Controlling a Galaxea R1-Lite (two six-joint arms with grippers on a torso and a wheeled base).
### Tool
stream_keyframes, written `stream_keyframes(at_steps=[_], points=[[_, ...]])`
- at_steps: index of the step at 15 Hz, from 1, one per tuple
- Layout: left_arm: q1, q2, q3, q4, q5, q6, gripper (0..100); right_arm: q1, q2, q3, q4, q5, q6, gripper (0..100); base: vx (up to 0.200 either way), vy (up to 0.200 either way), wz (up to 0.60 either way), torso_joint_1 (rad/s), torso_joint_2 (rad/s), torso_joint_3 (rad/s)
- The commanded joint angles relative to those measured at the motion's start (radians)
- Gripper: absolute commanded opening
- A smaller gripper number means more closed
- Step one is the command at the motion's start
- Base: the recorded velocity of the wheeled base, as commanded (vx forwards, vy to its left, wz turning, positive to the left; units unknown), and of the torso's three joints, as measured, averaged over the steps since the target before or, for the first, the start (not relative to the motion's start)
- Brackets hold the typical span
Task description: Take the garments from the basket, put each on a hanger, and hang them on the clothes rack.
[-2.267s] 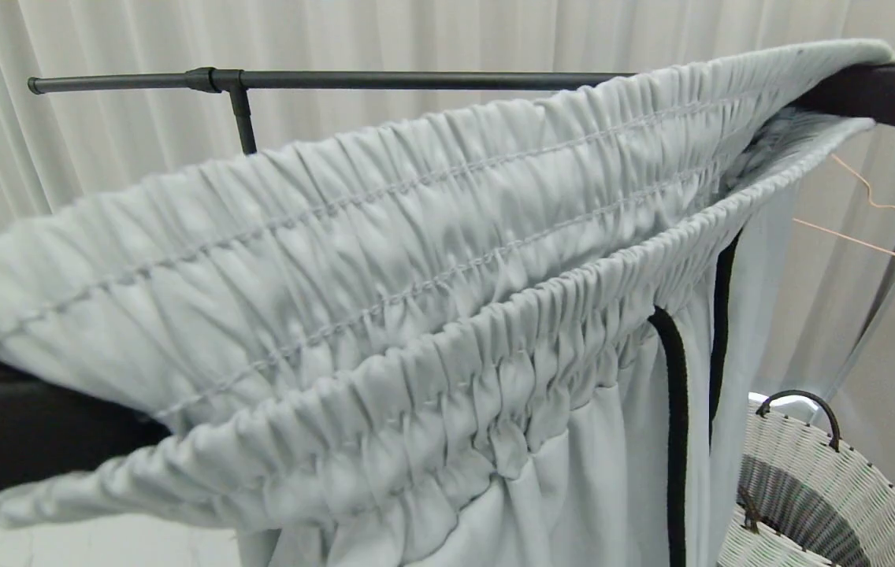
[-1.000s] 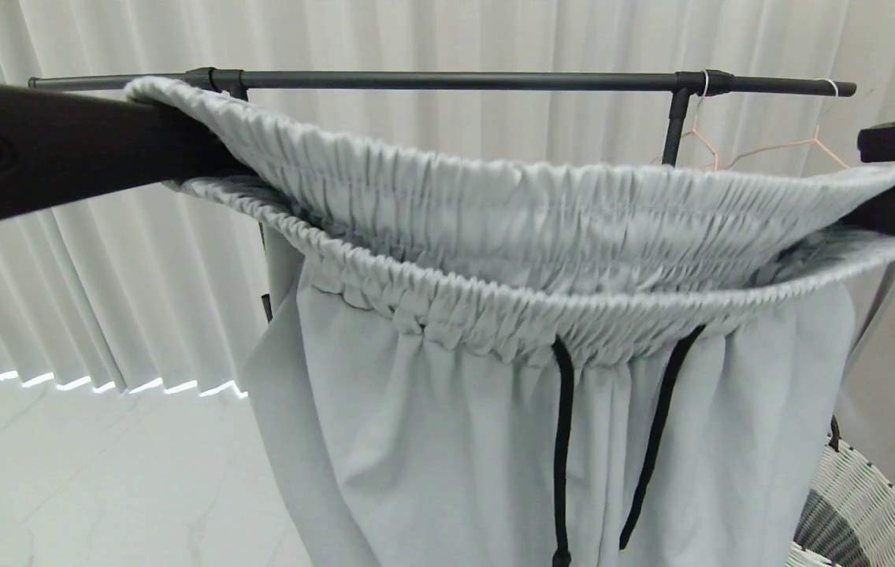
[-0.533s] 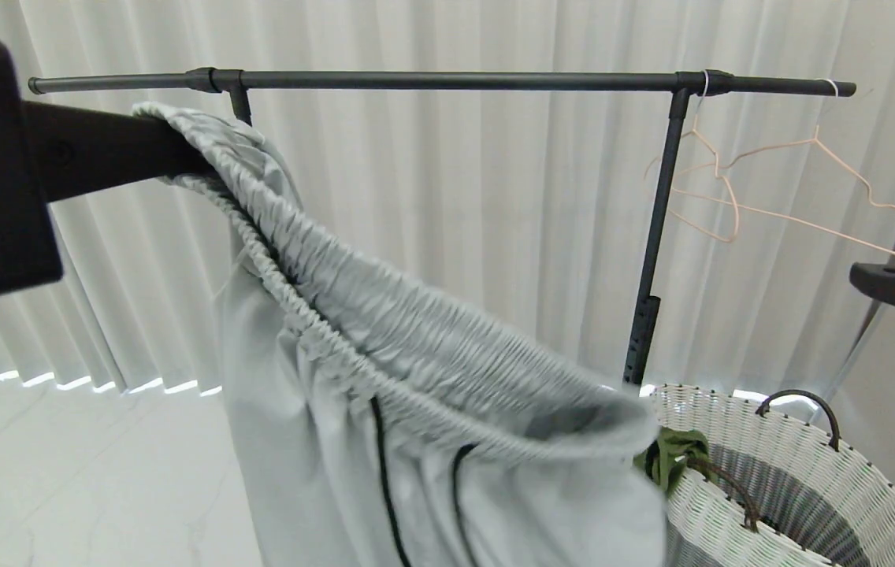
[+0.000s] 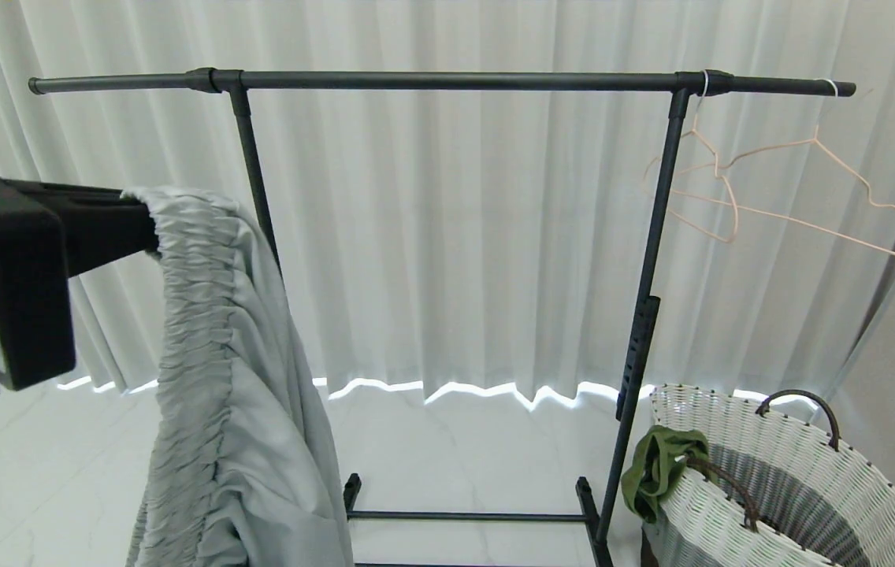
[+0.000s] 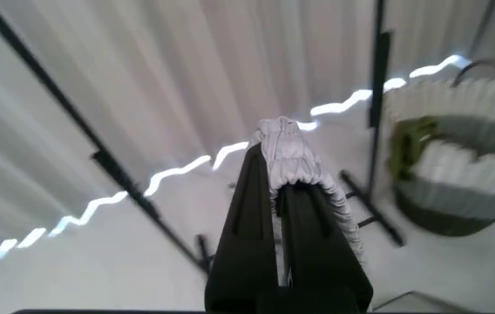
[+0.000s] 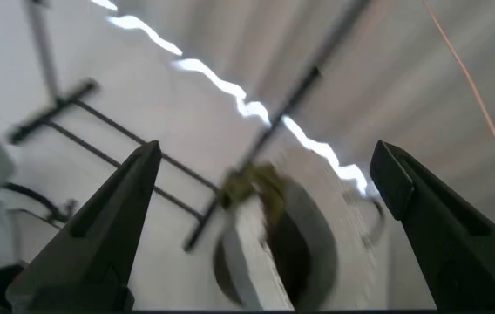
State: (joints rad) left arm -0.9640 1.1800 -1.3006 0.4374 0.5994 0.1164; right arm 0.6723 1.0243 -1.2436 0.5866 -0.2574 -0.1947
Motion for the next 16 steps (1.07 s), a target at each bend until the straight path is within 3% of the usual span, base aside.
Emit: stream_keyframes(at_steps=[1, 3, 8, 16], points=[[0.082, -0.071, 0.070, 0.000, -0.004, 0.037, 0, -0.211, -0.015, 0.007, 0.076, -0.011, -0.026, 100, 0.000, 0.000, 0.00, 0.000, 0.00, 0.000], [0.126, -0.099, 0.087, 0.000, -0.006, 0.039, 0, -0.300, -0.024, 0.044, 0.076, -0.009, -0.046, 100, 0.000, 0.000, 0.00, 0.000, 0.00, 0.000], [0.194, -0.103, 0.089, 0.000, -0.006, 0.037, 0, -0.439, -0.113, 0.174, 0.059, -0.014, -0.210, 100, 0.000, 0.000, 0.00, 0.000, 0.00, 0.000], [0.208, -0.100, 0.090, -0.002, -0.007, 0.037, 0, -0.471, -0.133, 0.225, -0.008, -0.005, -0.207, 100, 0.000, 0.000, 0.00, 0.006, -0.02, -0.014]])
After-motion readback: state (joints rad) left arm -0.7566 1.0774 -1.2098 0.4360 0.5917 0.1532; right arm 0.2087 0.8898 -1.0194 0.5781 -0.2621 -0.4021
